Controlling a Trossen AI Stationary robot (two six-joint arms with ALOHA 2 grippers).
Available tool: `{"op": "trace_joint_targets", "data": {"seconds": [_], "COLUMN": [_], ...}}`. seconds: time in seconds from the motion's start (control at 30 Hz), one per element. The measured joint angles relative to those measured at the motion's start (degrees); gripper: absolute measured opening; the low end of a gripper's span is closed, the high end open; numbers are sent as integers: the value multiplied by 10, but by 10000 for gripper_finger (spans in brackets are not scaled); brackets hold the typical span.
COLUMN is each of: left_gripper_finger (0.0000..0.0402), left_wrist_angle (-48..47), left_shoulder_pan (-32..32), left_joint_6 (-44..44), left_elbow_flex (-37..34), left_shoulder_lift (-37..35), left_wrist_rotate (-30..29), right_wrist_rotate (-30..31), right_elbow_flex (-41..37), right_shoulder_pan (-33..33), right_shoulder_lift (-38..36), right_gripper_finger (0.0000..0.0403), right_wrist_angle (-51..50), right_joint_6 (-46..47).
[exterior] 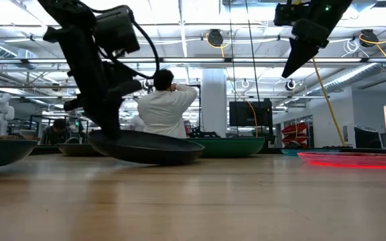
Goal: Stack plastic plates
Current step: Stack the black plate on top of the green plate
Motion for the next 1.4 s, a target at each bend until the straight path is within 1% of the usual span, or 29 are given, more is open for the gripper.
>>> {"op": "trace_joint_targets", "data": {"seconds": [0.13, 0.37, 0.5, 0.57, 0.63, 0.77, 0.93, 1.0, 1.2, 1.4], "left_gripper_finger": [12, 12, 12, 12, 12, 12, 12, 12, 12, 12], "left_wrist_angle": [-23, -85, -100, -95, -111, -101, -89, -73, -8, 47], "left_shoulder_pan": [0, 0, 1, 7, 16, 44, 89, 108, 174, 224], "left_joint_6": [23, 63, 101, 124, 154, 207, 257, 273, 314, 333], "left_elbow_flex": [20, 79, 122, 147, 171, 216, 243, 244, 244, 244], "left_shoulder_lift": [-26, -44, -52, -49, -49, -50, -50, -50, -49, -10], "left_wrist_rotate": [0, -1, -3, -3, -4, -4, -3, -2, 34, 76], "right_wrist_rotate": [0, 0, 0, 0, 0, 0, 0, -1, -1, -1], "right_elbow_flex": [0, 0, 0, 0, 0, 0, 0, 0, 0, 0], "right_shoulder_pan": [0, 0, 0, 0, 0, 0, 0, 0, 0, 0], "right_shoulder_lift": [0, 0, 0, 0, 0, 0, 0, 0, 0, 0], "right_gripper_finger": [18, 18, 18, 18, 18, 18, 18, 18, 18, 18], "right_wrist_angle": [-2, -3, -3, -3, -3, -7, -21, -24, -56, -63], "right_joint_6": [0, -3, -3, -3, -2, -2, 4, 4, 28, 32]}}
